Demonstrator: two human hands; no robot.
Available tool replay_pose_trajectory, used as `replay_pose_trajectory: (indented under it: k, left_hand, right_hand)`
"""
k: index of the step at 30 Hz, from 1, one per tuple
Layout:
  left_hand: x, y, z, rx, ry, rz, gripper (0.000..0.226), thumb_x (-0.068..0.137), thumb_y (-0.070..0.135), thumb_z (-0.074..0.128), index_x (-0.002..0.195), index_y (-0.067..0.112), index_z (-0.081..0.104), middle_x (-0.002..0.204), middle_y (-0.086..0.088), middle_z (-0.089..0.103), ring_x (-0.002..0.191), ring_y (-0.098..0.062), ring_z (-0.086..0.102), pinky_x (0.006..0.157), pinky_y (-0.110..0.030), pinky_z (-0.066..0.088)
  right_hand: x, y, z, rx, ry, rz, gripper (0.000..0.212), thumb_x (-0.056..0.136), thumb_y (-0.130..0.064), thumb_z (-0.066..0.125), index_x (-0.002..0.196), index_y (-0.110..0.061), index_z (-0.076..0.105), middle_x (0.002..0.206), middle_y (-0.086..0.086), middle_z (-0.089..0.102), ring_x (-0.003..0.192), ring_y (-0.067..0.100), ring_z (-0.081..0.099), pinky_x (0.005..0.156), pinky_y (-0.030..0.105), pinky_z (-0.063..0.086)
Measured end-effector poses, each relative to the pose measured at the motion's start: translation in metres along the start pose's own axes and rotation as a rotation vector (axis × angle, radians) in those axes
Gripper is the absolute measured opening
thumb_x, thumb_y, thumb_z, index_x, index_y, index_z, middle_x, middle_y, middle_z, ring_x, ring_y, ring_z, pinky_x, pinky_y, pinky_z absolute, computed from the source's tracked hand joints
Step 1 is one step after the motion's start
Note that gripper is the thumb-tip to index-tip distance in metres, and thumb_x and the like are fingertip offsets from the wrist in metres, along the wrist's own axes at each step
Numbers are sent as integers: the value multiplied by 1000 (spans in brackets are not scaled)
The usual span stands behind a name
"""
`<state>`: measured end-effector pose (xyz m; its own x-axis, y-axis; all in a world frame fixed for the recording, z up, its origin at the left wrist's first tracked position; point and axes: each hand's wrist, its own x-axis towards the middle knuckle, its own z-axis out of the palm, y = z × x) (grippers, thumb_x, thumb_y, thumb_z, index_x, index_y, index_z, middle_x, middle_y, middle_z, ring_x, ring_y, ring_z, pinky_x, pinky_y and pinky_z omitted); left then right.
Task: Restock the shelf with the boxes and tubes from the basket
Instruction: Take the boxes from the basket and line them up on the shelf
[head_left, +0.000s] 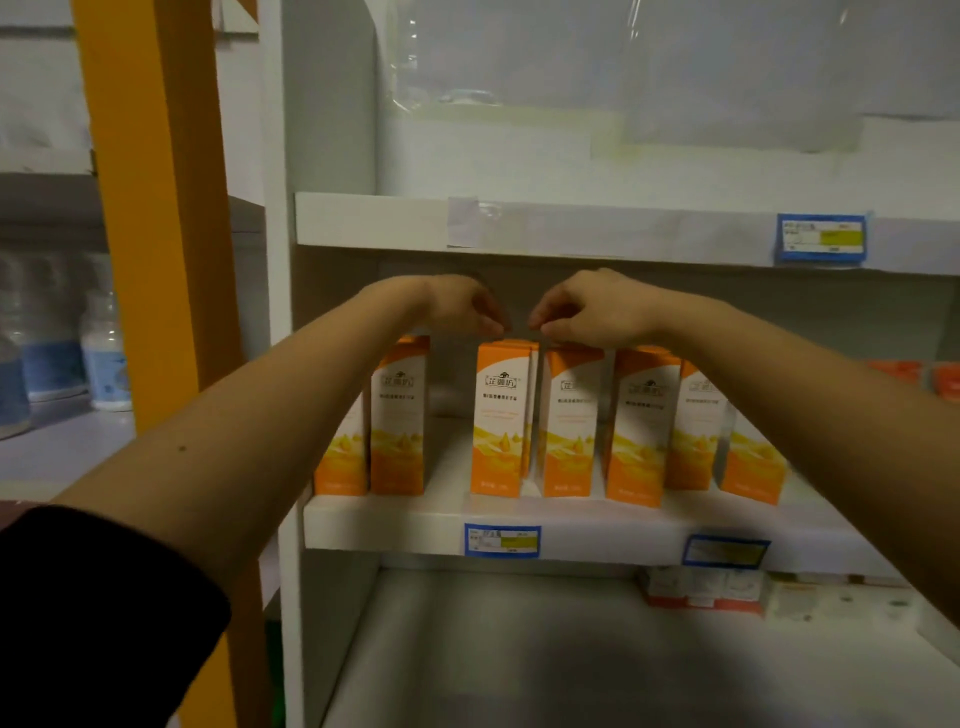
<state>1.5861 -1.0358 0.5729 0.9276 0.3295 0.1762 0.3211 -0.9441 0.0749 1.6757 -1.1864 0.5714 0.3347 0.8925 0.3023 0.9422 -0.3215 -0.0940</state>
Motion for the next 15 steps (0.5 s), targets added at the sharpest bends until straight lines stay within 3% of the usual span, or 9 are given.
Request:
replay_pose_trajectory:
  k: [8,13,15]
  left_hand:
    - [7,5,-11,-73,-171,-9,53,75,57,57,120,29,60,126,4,61,123,-17,48,113,-43,30]
    - [10,4,-13,-40,-196,-6,27,87,38,56,111,28,60,114,5,59,120,-16,49,110,-38,34]
    - [9,7,-13,-10,-244,-5,26,90,35,52,113,24,57,116,2,58,121,-18,50,110,-38,35]
  right_hand:
    - [2,4,3,10,-38,-50,29,89,-32,57,115,-20,63,102,-6,59,94,10,53,76,23,40]
    - [9,-3,8,-27,-37,-72,37,80,-44,65,111,-22,67,99,-7,61,92,11,56,76,24,41]
    - [12,-6,10,-50,-30,-71,39,77,-45,68,108,-22,68,98,-6,63,91,12,58,75,25,43]
